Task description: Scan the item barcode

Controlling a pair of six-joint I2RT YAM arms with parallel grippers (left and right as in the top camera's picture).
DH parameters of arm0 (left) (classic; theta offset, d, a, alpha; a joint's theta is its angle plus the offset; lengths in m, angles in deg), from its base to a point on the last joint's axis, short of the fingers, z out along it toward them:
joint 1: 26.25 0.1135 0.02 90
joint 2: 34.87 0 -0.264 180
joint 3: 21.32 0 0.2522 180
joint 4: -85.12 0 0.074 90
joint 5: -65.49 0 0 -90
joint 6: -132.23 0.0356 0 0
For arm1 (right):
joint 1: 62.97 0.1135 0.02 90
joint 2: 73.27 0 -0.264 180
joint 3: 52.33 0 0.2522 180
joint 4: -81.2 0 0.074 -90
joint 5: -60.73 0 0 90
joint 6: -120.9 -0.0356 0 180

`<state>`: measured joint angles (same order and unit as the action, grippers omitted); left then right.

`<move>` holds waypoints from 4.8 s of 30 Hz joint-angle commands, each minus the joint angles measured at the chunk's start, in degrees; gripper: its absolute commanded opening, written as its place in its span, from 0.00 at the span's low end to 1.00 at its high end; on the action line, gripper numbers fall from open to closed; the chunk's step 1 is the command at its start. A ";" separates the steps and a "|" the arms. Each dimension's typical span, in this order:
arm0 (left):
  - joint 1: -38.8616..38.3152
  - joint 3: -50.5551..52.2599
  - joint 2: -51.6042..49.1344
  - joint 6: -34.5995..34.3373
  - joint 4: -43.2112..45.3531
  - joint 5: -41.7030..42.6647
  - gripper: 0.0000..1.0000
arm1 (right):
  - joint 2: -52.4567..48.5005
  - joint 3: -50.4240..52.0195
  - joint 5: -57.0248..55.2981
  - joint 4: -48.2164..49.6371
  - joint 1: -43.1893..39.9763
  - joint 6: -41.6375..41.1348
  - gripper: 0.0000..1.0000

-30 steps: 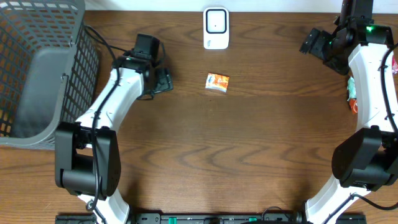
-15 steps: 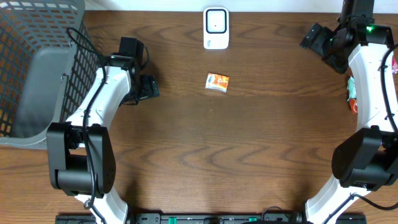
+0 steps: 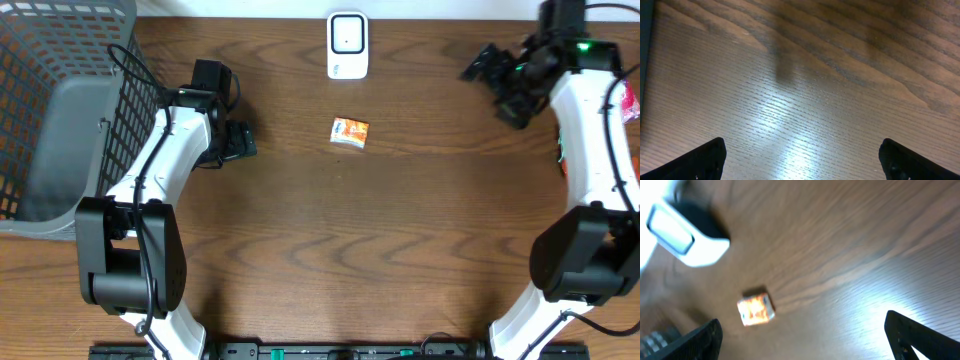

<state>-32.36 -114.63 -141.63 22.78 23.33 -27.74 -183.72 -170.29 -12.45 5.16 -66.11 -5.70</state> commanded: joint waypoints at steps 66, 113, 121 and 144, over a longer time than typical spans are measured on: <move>0.09 -0.46 -0.07 0.57 -0.35 -0.92 0.98 | -5.35 36.26 -14.71 56.74 25.14 -36.70 0.21; 0.09 -0.46 -0.07 0.57 -0.35 -0.92 0.98 | -4.17 35.98 7.37 46.99 17.94 0.48 0.77; 0.09 -0.46 -0.07 0.57 -0.35 -0.92 0.98 | -4.17 35.98 17.38 47.28 14.29 4.72 0.79; 0.09 -0.46 -0.07 0.57 -0.35 -0.92 0.98 | -5.88 36.06 -1.49 53.92 19.45 -15.12 0.61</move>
<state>-32.36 -114.63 -141.63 22.81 23.30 -27.89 -187.90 -134.60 -9.63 59.04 -48.12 -16.78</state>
